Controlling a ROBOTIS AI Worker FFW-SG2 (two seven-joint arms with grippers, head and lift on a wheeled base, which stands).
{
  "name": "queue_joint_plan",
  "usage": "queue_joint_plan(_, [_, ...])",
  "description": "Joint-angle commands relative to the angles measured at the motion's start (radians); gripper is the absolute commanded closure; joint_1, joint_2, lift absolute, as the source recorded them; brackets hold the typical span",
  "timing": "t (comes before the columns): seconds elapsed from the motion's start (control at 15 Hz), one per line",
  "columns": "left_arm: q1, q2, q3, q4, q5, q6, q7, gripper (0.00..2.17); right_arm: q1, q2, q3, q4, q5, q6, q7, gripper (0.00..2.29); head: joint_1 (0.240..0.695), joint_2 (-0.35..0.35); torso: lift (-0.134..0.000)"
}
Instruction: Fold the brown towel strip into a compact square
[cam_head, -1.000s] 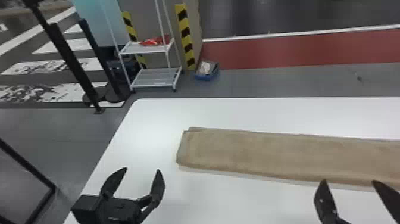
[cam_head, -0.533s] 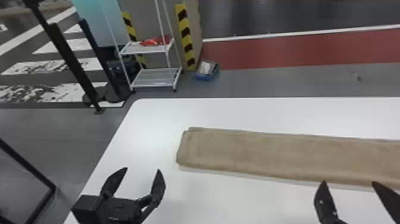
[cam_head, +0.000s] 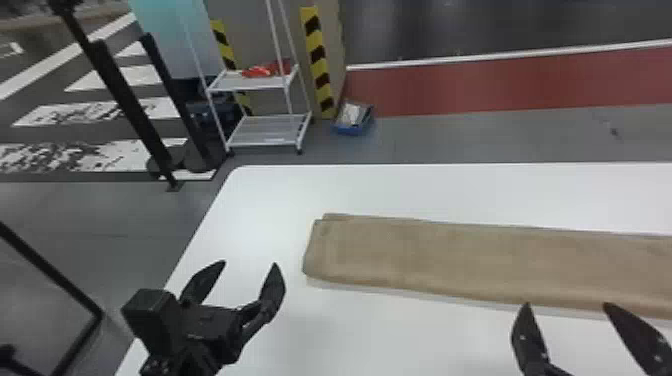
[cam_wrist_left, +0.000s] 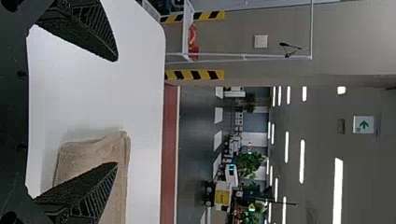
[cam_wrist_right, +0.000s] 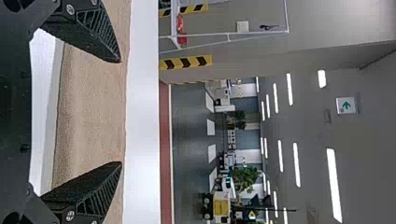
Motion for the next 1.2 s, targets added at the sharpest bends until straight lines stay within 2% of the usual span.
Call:
queue_joint_plan(0.0, [-0.076,0.000,0.036,-0.023,0.037,0.211,-0.047,0.10,-0.011,-0.016,0.006,0.002,-0.008,0.021,0.000,0.11,0.695,0.260,-0.123])
queue_joint_plan(0.27, [-0.201,0.000,0.100,-0.023,0.100,0.490,-0.095,0.10,-0.036,-0.043,0.031,0.016,-0.014,0.058,0.000,0.11,0.695,0.261,-0.123])
queue_joint_plan(0.4, [-0.243,0.001,0.118,-0.017,0.115,0.554,-0.115,0.10,-0.053,-0.060,0.051,0.021,-0.014,0.082,0.000,0.11,0.695,0.270,-0.123])
queue_joint_plan(0.6, [-0.300,0.001,0.135,0.023,0.147,0.573,-0.124,0.10,-0.076,-0.071,0.066,0.041,-0.014,0.113,0.000,0.11,0.695,0.288,-0.123])
queue_joint_plan(0.8, [-0.366,0.000,0.125,0.116,0.215,0.560,-0.125,0.10,-0.093,-0.072,0.077,0.067,-0.013,0.119,0.000,0.11,0.695,0.294,-0.123])
queue_joint_plan(1.13, [-0.456,-0.013,0.083,0.235,0.216,0.524,-0.128,0.10,-0.126,-0.071,0.092,0.088,-0.008,0.159,0.000,0.11,0.695,0.269,-0.123])
